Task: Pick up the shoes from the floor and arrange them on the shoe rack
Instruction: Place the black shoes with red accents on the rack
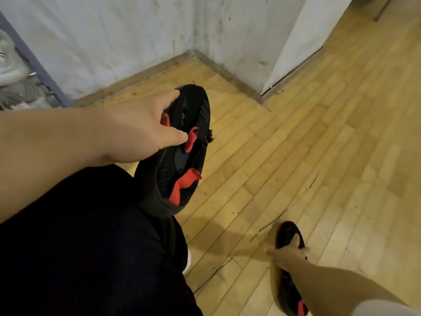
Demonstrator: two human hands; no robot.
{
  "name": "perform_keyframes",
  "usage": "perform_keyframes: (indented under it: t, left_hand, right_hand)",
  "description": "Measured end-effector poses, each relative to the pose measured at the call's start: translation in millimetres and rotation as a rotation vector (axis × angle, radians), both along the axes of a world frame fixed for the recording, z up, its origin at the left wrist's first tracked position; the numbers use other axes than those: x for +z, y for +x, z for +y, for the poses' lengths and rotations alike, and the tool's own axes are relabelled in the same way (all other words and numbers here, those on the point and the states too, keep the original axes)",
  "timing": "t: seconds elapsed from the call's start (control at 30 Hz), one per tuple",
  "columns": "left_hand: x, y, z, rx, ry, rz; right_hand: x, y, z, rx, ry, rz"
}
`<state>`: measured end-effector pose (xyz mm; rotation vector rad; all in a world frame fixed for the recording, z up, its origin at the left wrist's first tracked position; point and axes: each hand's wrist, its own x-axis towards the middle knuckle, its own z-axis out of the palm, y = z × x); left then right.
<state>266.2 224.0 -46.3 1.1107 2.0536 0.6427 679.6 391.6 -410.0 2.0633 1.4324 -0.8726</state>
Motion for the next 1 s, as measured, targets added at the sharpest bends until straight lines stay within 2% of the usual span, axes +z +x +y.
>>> perform_keyframes:
  t: [0.07,0.2,0.33,0.5,0.63,0.77,0.87,0.93,1.0]
  left_hand:
    - [0.9,5.0,3.0,0.007,0.007,-0.005]
    - [2.8,11.5,1.2,0.002,0.036,-0.052]
    - [-0.9,9.4,-1.8,0.027,0.061,-0.082]
    - [-2.7,6.8,-3.1,0.029,0.054,-0.081]
    - [-0.6,8.6,-5.5,-0.012,0.057,-0.102]
    - [0.5,5.0,-13.0,0.015,0.073,-0.119]
    - [-1.2,-1.0,-17.3,0.059,0.057,-0.097]
    - [-0.8,-2.1,-18.5,0.065,0.064,-0.105]
    - [0.8,-1.6,-19.3,0.051,0.081,-0.101]
  right_hand:
    - [-16.0,9.8,-4.1,-0.040,0.017,0.008]
    - [-5.4,15.2,-10.4,-0.020,0.053,-0.034]
    - [6.9,16.7,-7.4,-0.042,0.096,0.023]
    - [15.9,-40.1,-40.9,0.371,0.192,0.087]
    - [10.6,-86.3,-63.9,0.532,0.157,0.195]
    - [9.1,-69.4,-72.3,0.666,0.070,0.000]
    - [10.3,-49.8,-73.5,0.613,0.060,-0.048]
    - [17.1,-53.8,-76.1,0.524,0.069,0.072]
    - [35.3,-75.3,-82.1,0.414,0.086,0.277]
